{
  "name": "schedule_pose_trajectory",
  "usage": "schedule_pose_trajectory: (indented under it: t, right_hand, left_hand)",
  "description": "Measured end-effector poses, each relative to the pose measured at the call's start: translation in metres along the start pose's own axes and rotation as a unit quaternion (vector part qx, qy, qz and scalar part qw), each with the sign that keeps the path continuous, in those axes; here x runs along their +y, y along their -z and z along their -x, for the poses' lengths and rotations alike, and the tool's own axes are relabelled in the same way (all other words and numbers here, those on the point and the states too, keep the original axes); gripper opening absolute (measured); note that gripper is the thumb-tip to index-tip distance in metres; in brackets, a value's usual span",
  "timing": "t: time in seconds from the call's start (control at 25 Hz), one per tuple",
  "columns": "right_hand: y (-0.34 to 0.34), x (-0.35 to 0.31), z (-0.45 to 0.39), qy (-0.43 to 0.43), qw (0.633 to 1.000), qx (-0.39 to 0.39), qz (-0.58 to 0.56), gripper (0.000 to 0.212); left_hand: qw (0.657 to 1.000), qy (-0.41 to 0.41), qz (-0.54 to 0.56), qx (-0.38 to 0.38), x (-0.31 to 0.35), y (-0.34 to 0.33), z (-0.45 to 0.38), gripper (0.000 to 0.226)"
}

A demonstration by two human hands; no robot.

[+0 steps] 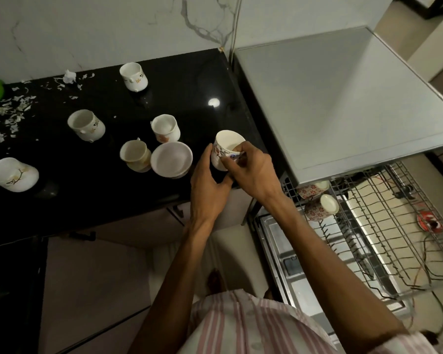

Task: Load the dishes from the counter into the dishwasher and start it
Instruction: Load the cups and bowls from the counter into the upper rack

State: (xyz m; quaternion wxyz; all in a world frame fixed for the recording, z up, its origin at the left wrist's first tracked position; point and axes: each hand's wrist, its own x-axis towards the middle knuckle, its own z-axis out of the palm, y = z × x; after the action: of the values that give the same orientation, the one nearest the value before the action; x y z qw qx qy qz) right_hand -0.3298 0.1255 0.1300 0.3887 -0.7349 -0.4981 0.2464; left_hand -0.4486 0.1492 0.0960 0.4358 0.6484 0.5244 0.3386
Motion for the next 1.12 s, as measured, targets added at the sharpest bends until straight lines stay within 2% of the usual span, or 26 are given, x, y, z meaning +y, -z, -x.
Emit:
schedule_pose_trajectory:
  t: [0.12, 0.32, 0.52, 0.72, 0.84, 0.92, 1.04, 1.12]
  right_hand:
    - [0.014, 0.0, 0.017, 0.006, 1.0, 0.008, -0.003, 0.031]
    - [0.037, 0.006, 0.037, -0.004, 1.0, 0.009, -0.009, 0.031]
    - [0.061, 0.019, 0.061, 0.009, 0.999, 0.009, -0.034, 0.028]
    - [0.084, 0.043, 0.094, 0.023, 0.998, -0.008, -0.06, 0.038]
    - [0.095, 0.061, 0.114, 0.019, 0.996, -0.006, -0.087, 0.038]
    - [0.102, 0.074, 0.126, 0.033, 0.997, 0.007, -0.068, 0.046]
    - [0.105, 0.097, 0.141, 0.041, 0.999, 0.01, 0.002, 0.065]
    - [0.11, 0.114, 0.152, 0.027, 0.998, 0.015, 0.048, 0.071]
  left_hand:
    - [1.0, -0.019, 0.003, -0.017, 0.008, -0.009, 0.004, 0.083]
    - [0.999, -0.031, 0.001, -0.028, 0.029, -0.022, 0.017, 0.073]
    - [0.998, -0.003, 0.024, -0.06, 0.039, -0.039, 0.032, 0.069]
    - [0.985, 0.084, 0.106, -0.107, 0.048, -0.064, 0.05, 0.048]
    - [0.961, 0.167, 0.183, -0.122, 0.055, -0.083, 0.065, 0.039]
    - [0.94, 0.217, 0.218, -0.147, 0.058, -0.096, 0.073, 0.036]
    - [0.893, 0.305, 0.285, -0.167, 0.059, -0.117, 0.09, 0.043]
    - [0.855, 0.353, 0.336, -0.177, 0.061, -0.136, 0.105, 0.046]
